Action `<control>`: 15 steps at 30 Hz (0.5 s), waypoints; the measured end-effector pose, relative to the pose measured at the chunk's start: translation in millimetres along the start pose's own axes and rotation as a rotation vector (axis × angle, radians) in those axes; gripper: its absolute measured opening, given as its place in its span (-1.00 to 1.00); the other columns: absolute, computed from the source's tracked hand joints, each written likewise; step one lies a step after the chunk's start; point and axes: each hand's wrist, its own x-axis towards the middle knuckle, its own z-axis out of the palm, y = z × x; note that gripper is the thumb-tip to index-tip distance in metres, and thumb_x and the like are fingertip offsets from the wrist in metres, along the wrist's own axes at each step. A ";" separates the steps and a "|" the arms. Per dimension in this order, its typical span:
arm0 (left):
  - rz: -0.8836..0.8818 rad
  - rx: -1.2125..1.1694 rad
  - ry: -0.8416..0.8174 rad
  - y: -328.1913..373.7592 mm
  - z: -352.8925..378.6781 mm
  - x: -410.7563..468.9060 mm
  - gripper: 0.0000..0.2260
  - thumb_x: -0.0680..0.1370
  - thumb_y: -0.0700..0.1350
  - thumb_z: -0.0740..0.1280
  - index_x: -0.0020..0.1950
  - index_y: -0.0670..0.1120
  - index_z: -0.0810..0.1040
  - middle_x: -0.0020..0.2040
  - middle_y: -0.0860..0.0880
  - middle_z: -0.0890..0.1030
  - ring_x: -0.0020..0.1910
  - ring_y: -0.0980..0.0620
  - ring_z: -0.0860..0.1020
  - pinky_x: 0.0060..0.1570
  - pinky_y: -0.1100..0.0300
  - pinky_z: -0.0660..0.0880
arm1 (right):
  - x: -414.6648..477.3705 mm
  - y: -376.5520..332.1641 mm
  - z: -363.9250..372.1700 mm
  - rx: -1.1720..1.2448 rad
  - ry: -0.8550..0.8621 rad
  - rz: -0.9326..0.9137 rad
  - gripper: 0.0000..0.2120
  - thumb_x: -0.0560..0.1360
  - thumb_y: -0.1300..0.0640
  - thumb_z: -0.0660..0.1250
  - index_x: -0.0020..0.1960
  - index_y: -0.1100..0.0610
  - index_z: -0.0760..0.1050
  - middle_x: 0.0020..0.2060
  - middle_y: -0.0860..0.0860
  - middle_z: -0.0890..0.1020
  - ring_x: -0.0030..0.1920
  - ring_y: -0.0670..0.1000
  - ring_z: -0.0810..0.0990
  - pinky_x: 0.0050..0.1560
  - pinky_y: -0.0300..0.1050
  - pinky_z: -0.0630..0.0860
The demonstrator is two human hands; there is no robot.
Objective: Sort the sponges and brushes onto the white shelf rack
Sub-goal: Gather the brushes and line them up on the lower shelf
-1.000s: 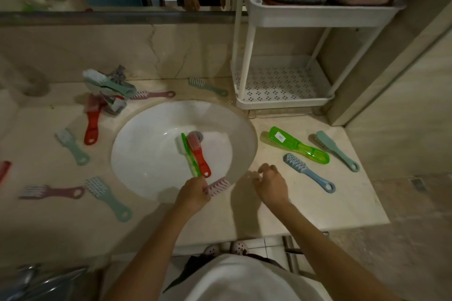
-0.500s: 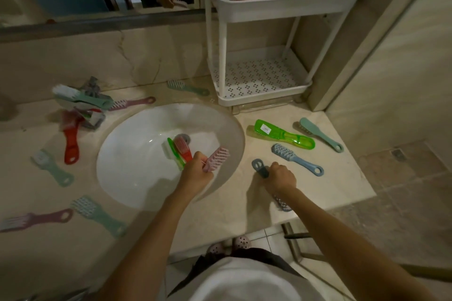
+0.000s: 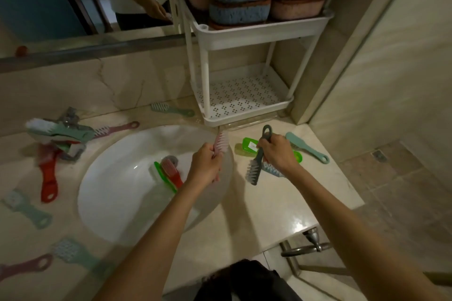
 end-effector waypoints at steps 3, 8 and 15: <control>-0.007 -0.103 -0.026 26.3 2.9 15.3 -0.93 0.61 -0.16 0.15 0.02 -0.12 0.41 -0.34 -0.02 0.51 -0.67 0.21 0.41 -0.70 0.39 0.30 | 18.5 -10.8 -13.5 0.118 0.096 -0.012 -0.78 0.50 0.25 0.18 -0.28 0.21 0.50 -0.51 0.07 0.50 -0.52 -0.06 0.45 -0.37 -0.11 0.40; -0.011 -0.273 0.008 64.3 10.7 51.1 -0.89 0.62 -0.15 0.16 0.11 -0.13 0.40 -0.32 -0.05 0.52 -0.69 0.20 0.38 -0.69 0.38 0.27 | 57.7 -20.2 -27.1 0.497 0.206 0.017 -0.81 0.50 0.31 0.20 -0.28 0.19 0.42 -0.45 0.11 0.53 -0.53 -0.04 0.54 -0.37 -0.07 0.56; -0.121 -0.346 0.137 94.1 31.3 112.7 -0.84 0.61 -0.26 0.11 0.18 -0.18 0.23 0.04 -0.22 0.46 -0.41 0.04 0.42 -0.72 0.43 0.27 | 119.4 -17.6 -31.1 0.788 0.198 0.018 -0.71 0.49 0.41 0.19 -0.36 0.17 0.42 -0.31 0.10 0.49 -0.16 0.14 0.56 -0.17 -0.18 0.60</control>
